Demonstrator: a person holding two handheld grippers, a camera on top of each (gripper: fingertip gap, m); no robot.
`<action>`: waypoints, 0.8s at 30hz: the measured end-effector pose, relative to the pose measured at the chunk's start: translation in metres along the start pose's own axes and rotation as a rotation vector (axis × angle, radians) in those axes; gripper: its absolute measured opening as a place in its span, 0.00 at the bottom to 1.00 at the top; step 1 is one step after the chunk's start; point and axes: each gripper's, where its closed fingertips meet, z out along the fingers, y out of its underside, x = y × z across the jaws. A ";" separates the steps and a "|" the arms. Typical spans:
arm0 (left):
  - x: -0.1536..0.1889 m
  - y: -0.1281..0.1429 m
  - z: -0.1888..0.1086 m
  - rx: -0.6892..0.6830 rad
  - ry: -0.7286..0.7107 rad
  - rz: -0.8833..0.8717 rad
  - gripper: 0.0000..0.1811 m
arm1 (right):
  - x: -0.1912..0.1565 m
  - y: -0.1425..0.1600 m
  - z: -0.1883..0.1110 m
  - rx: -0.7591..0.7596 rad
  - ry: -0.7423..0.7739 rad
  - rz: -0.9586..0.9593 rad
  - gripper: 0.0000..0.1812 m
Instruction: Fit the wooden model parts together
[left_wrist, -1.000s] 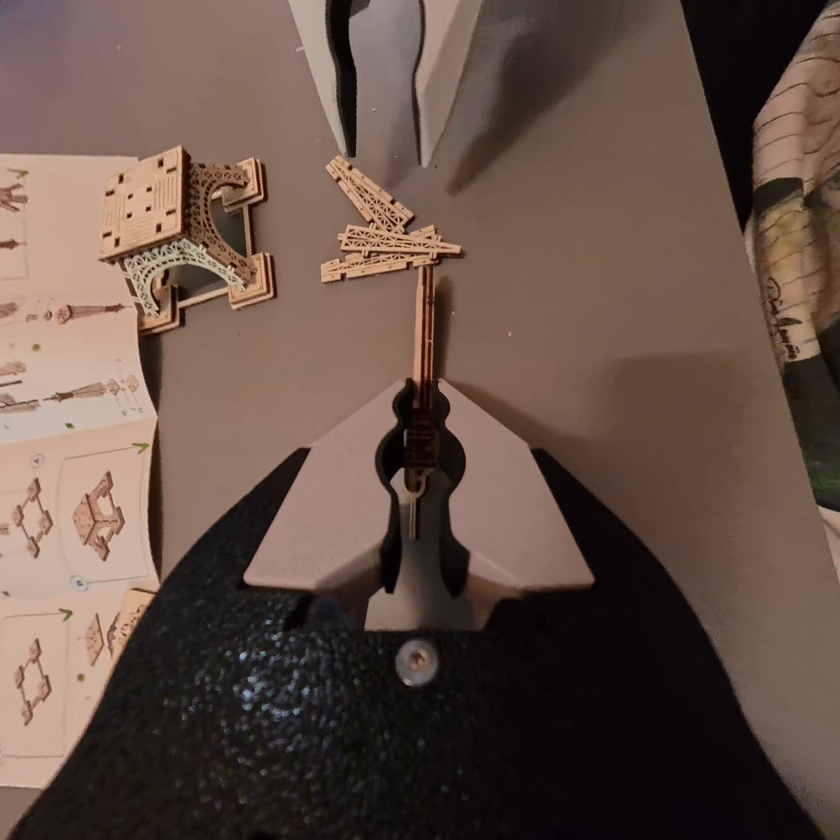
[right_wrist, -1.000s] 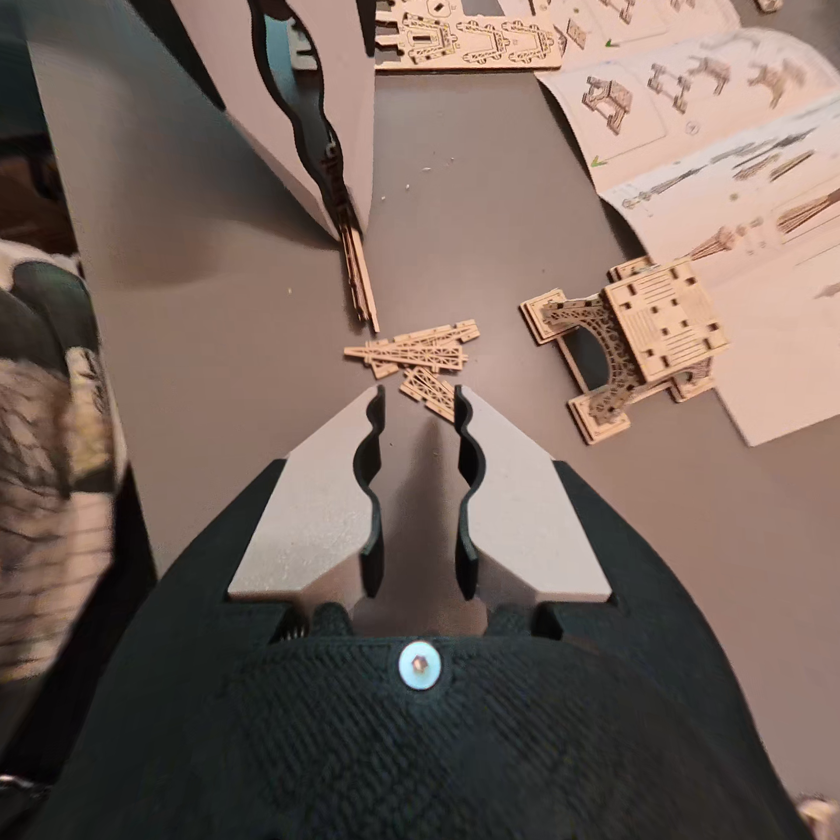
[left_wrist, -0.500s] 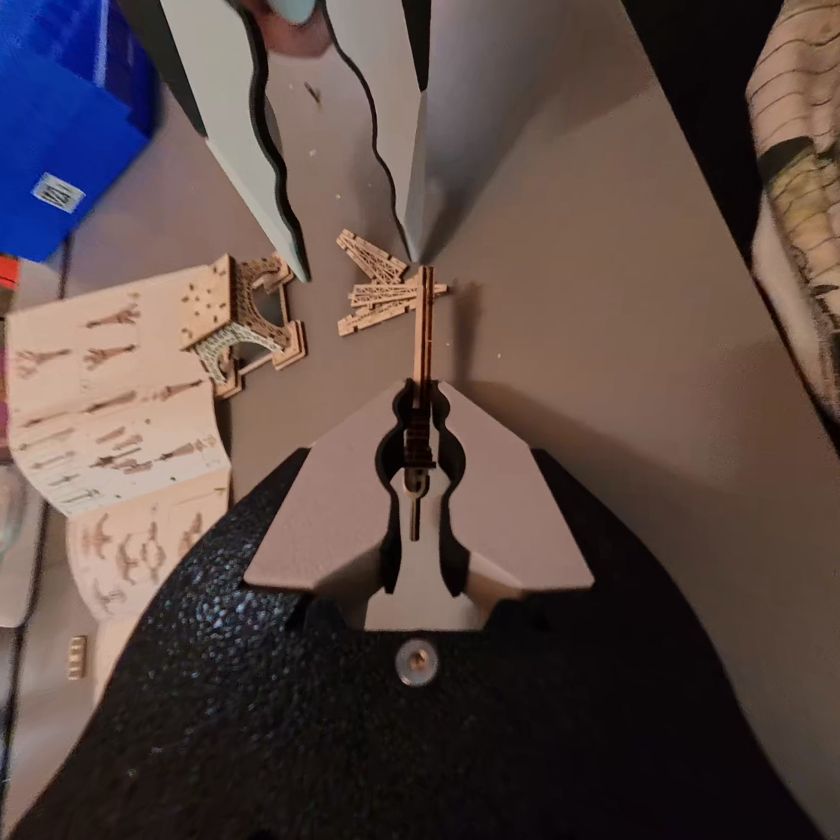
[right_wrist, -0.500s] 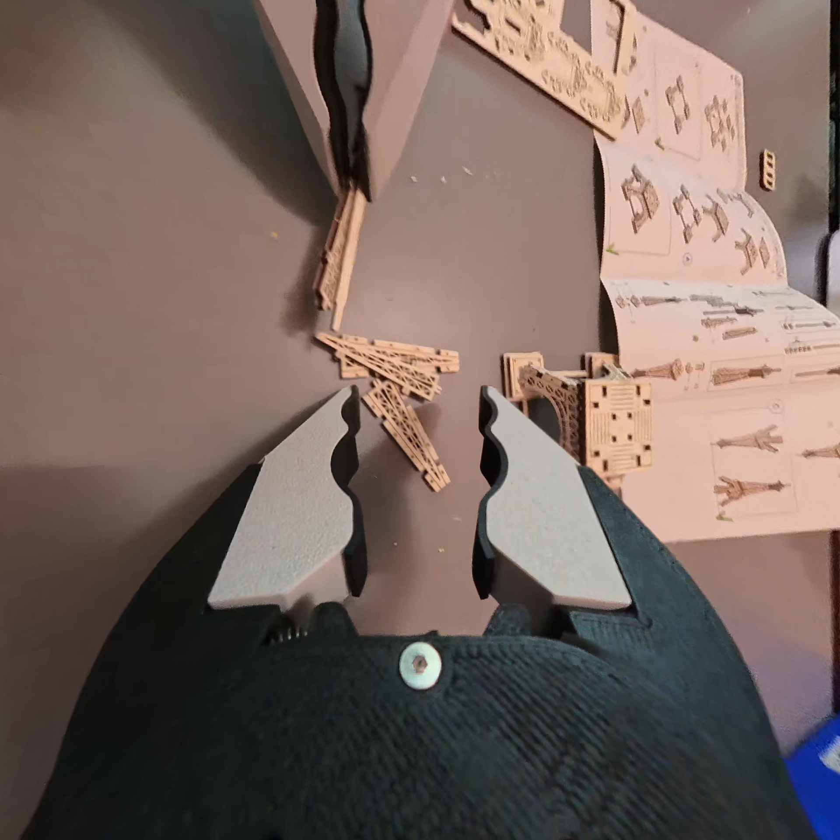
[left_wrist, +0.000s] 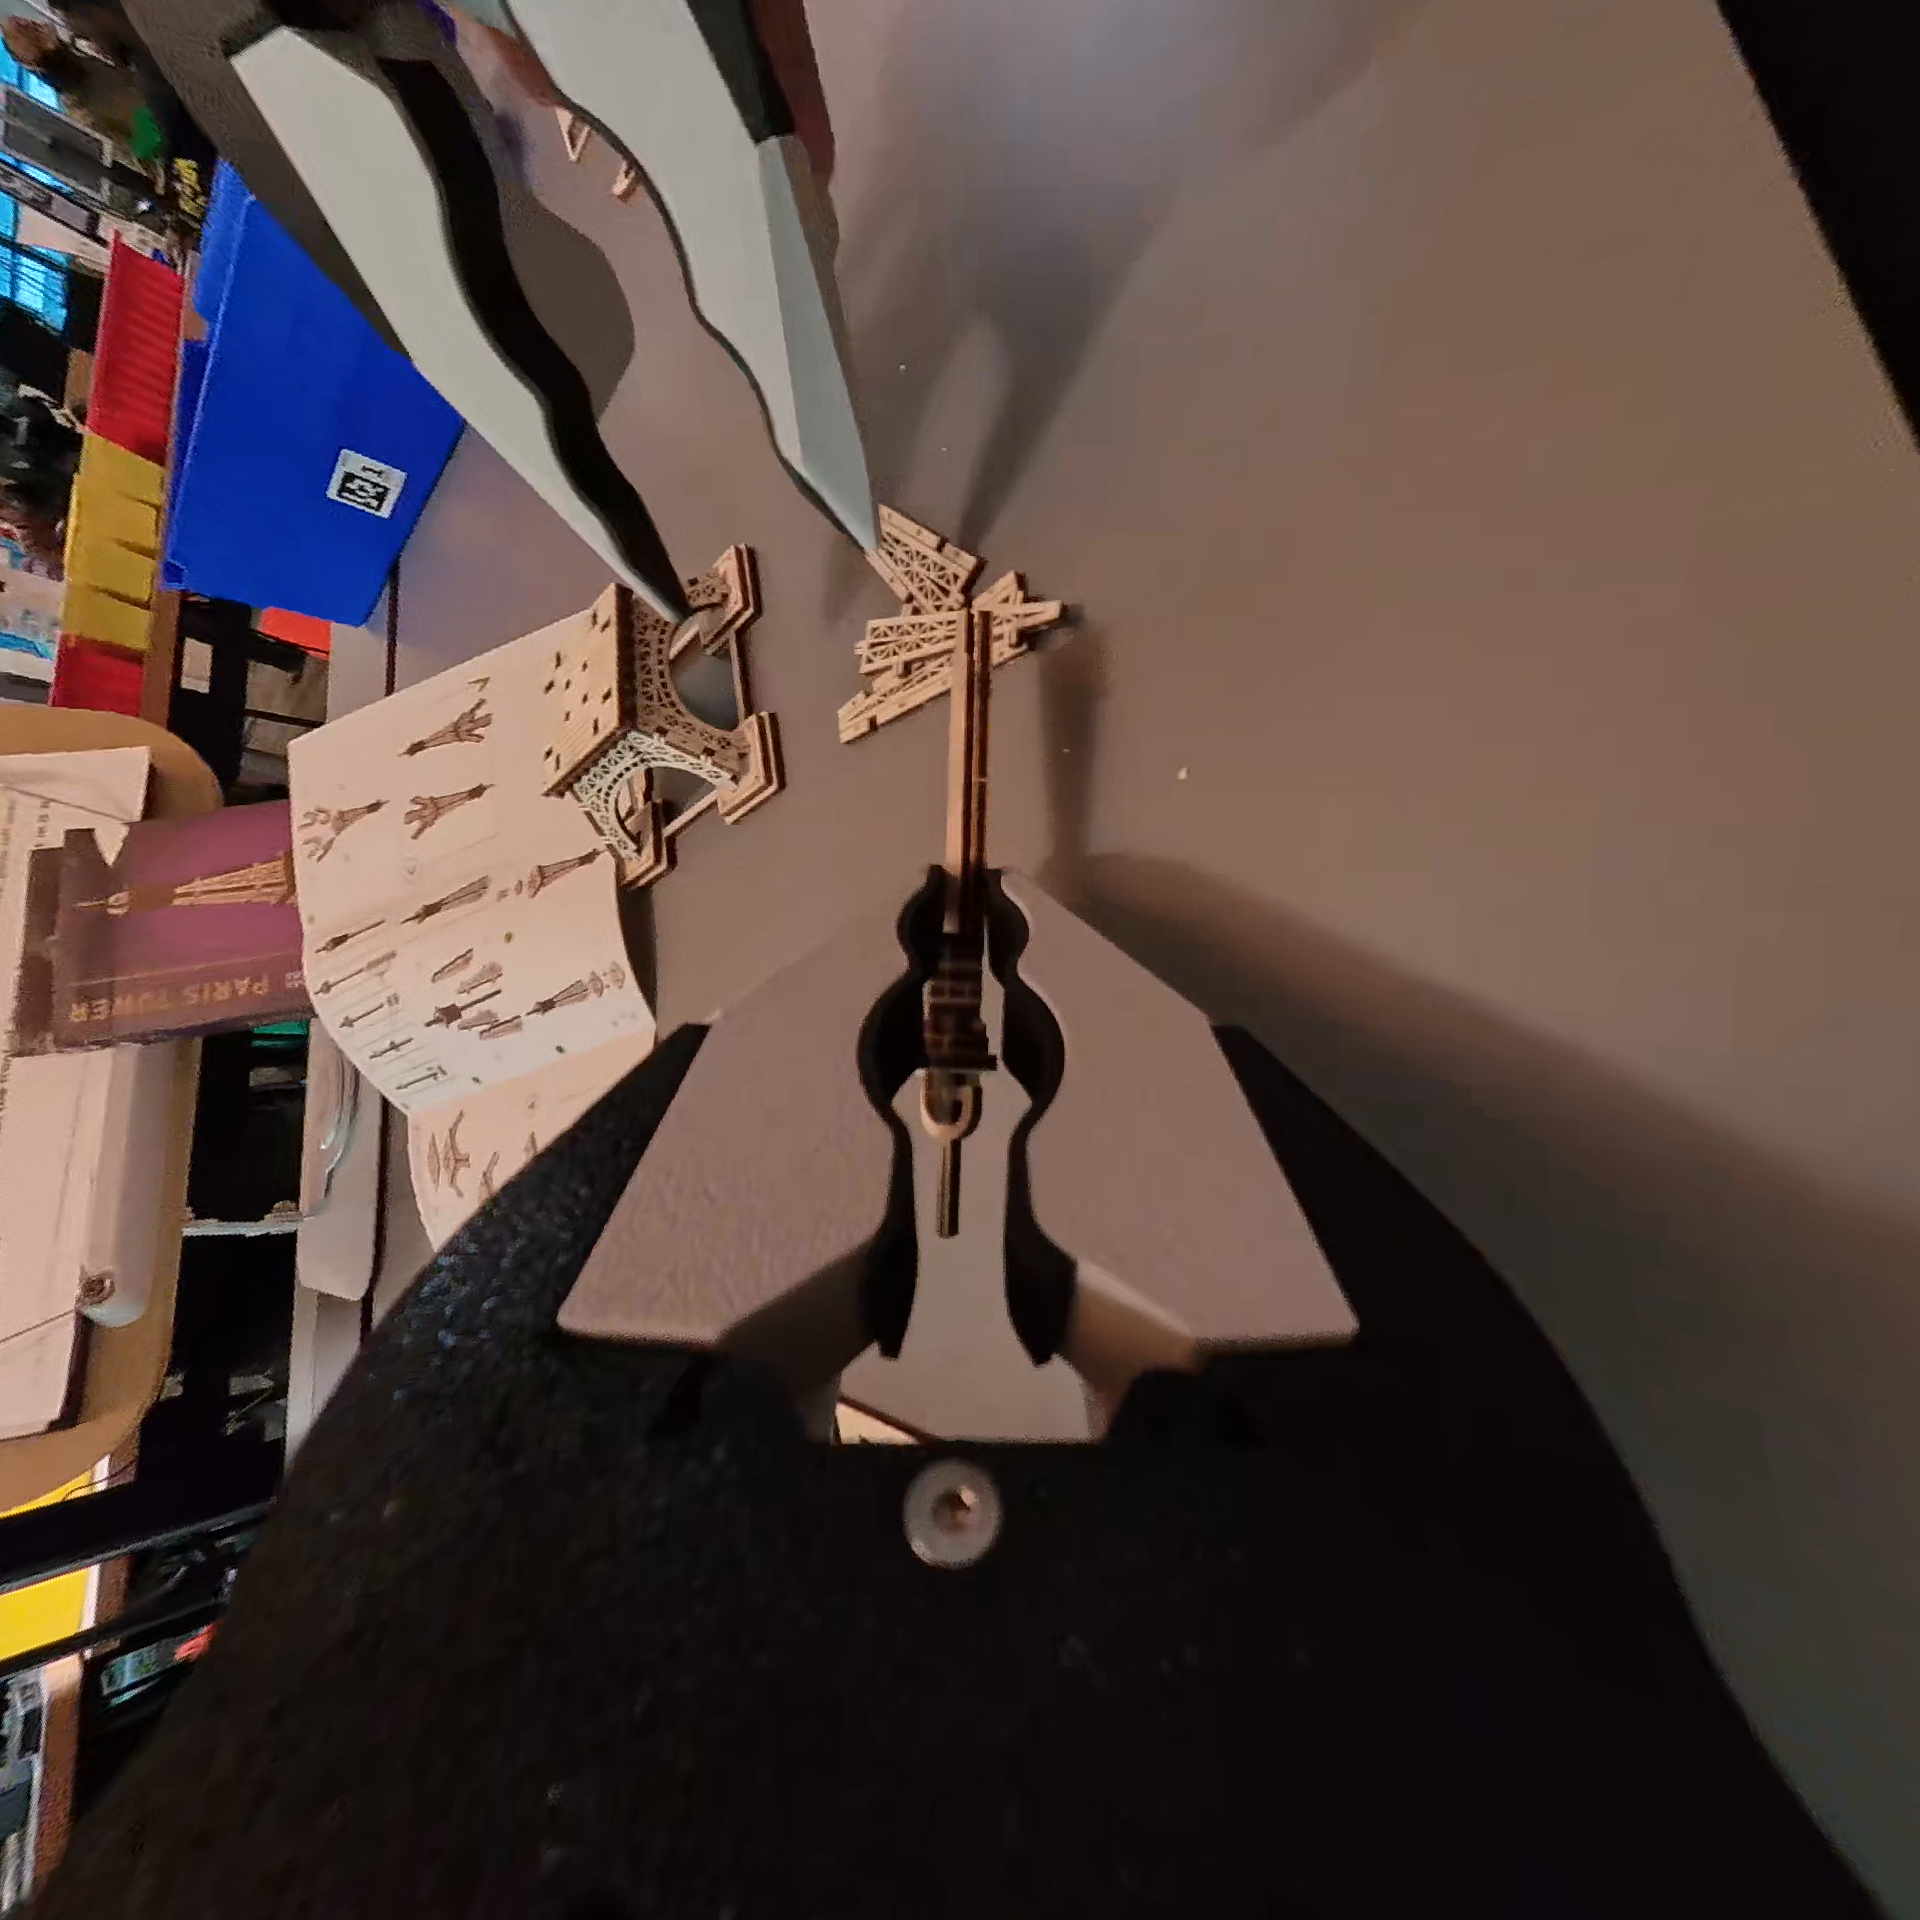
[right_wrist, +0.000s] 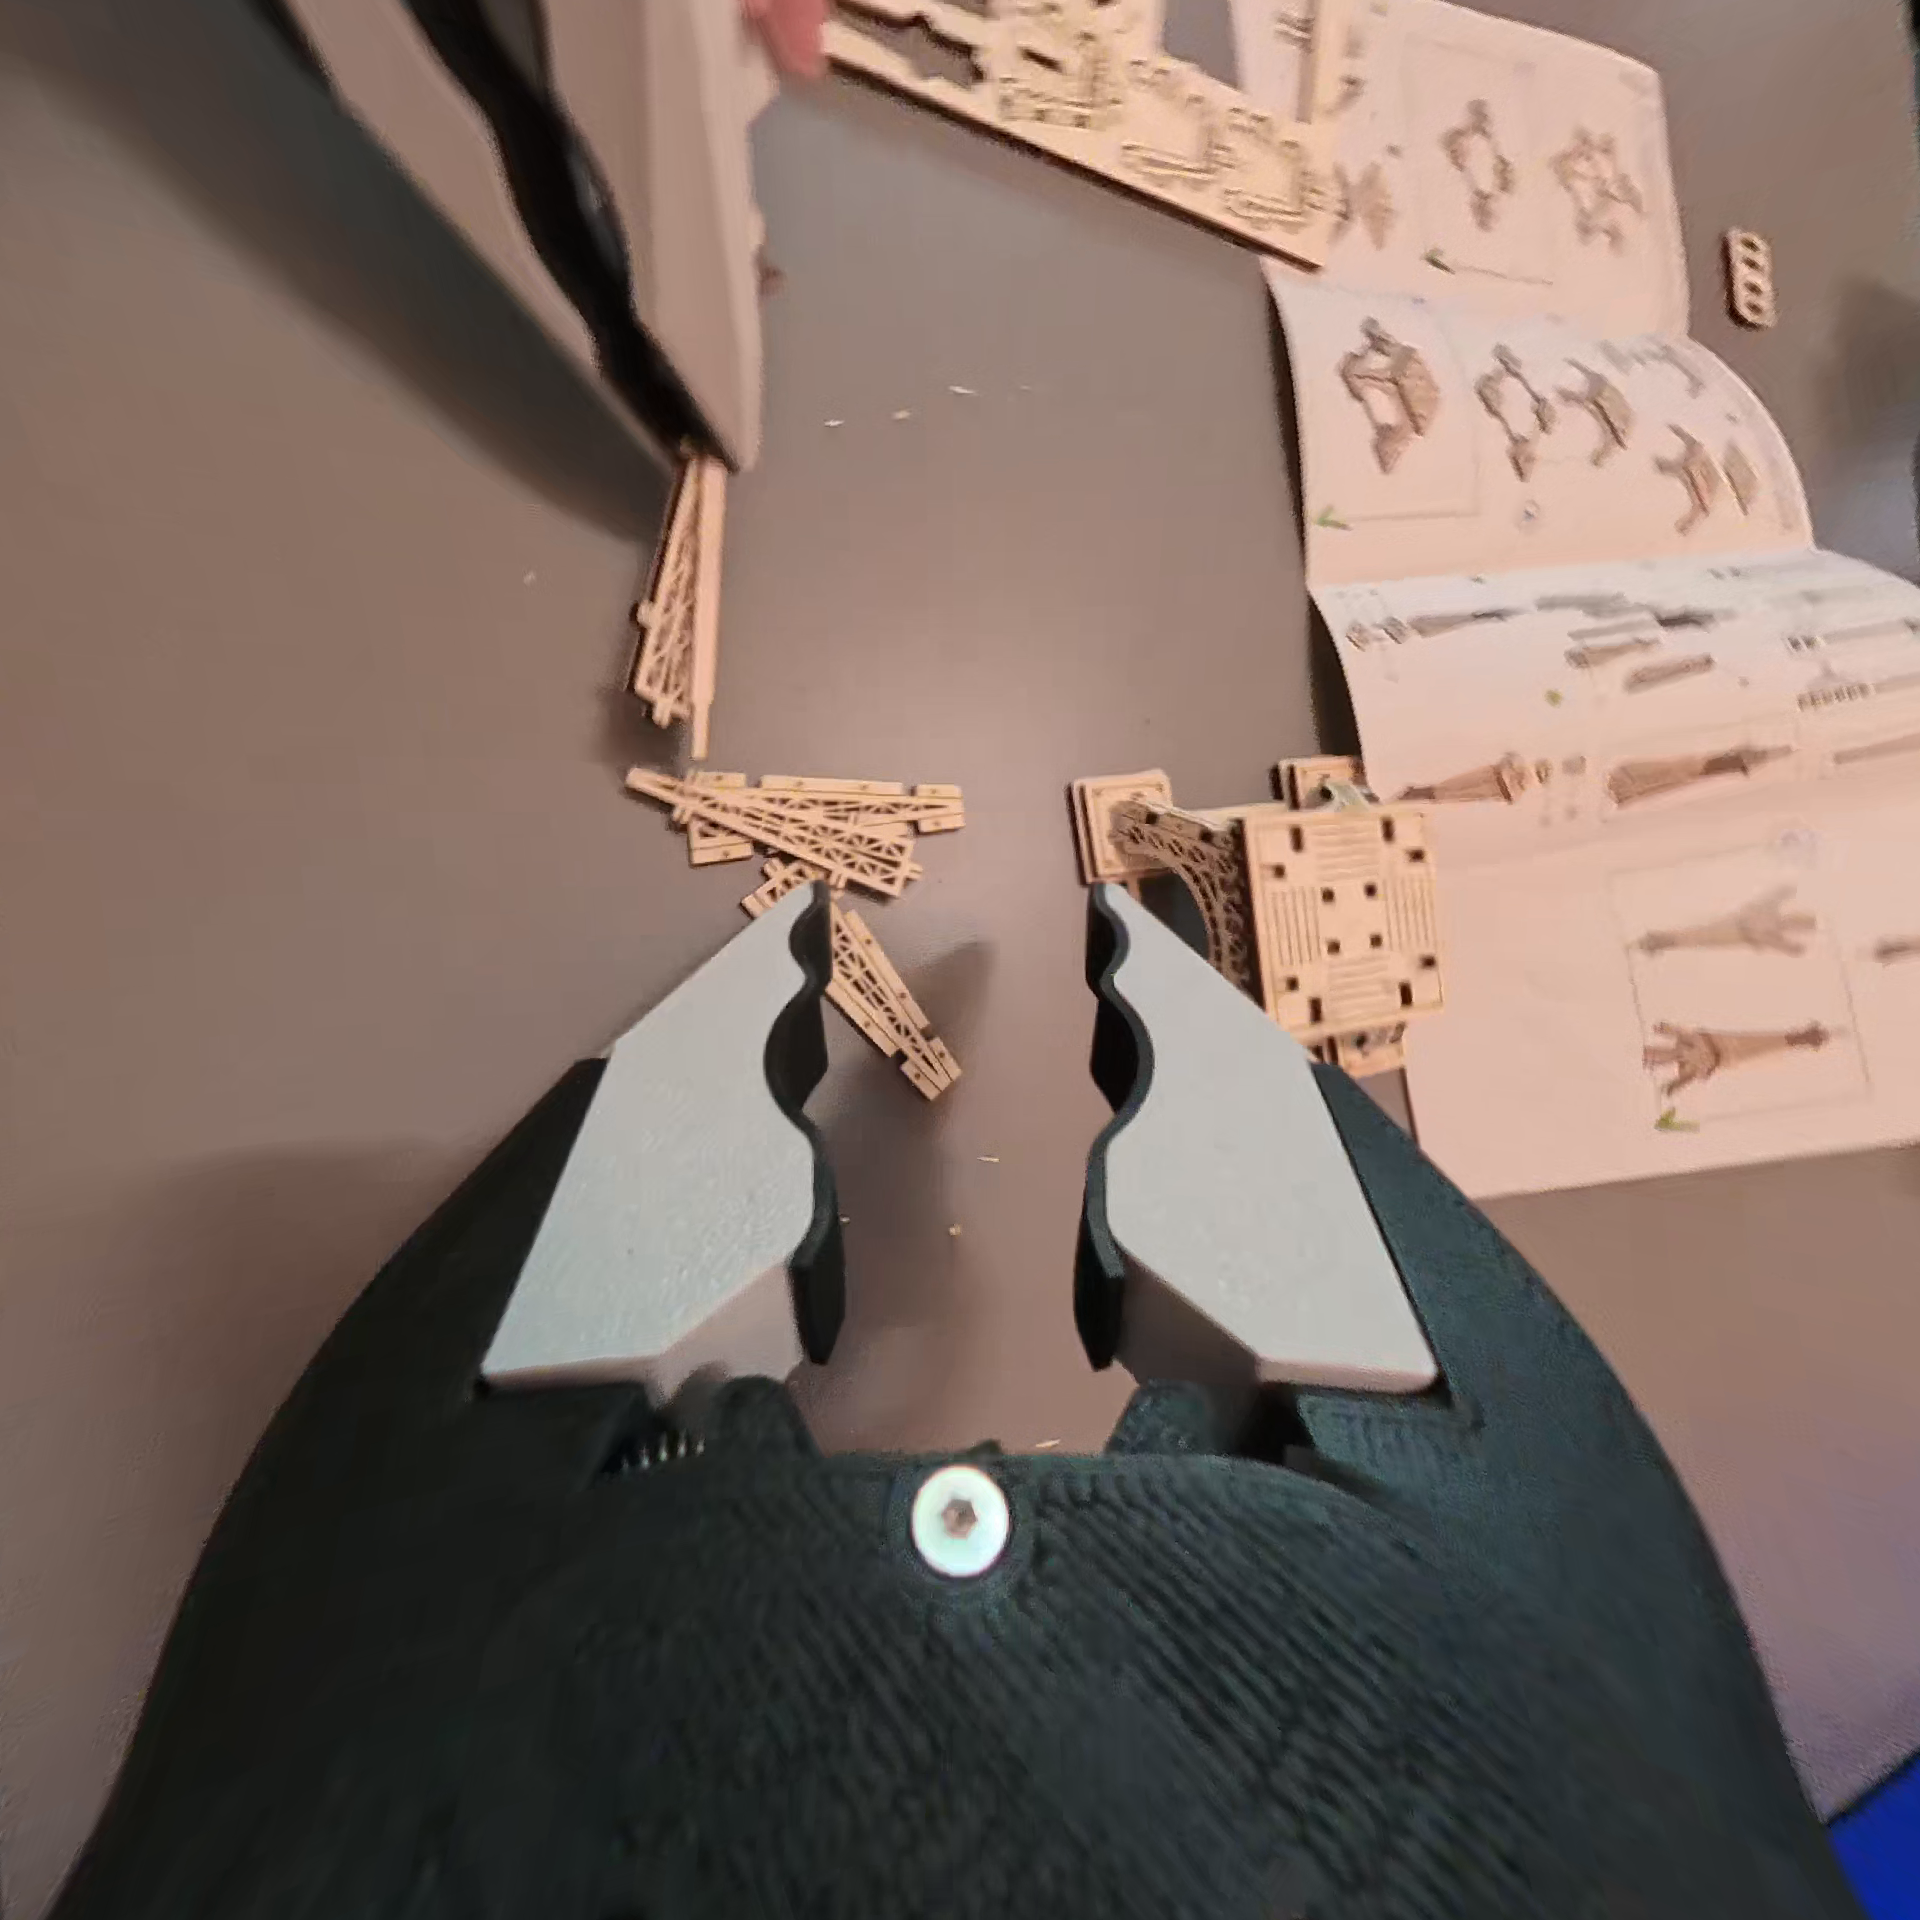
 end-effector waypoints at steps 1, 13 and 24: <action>-0.001 0.002 0.003 -0.013 -0.001 0.002 0.02 | 0.003 0.001 -0.001 0.006 0.018 0.051 0.28; -0.002 0.006 0.019 0.031 0.167 -0.286 0.13 | 0.054 0.066 -0.042 0.038 0.419 0.739 0.50; -0.074 0.025 -0.041 0.245 -0.156 -0.889 0.45 | 0.088 0.111 -0.078 0.063 0.780 0.931 0.69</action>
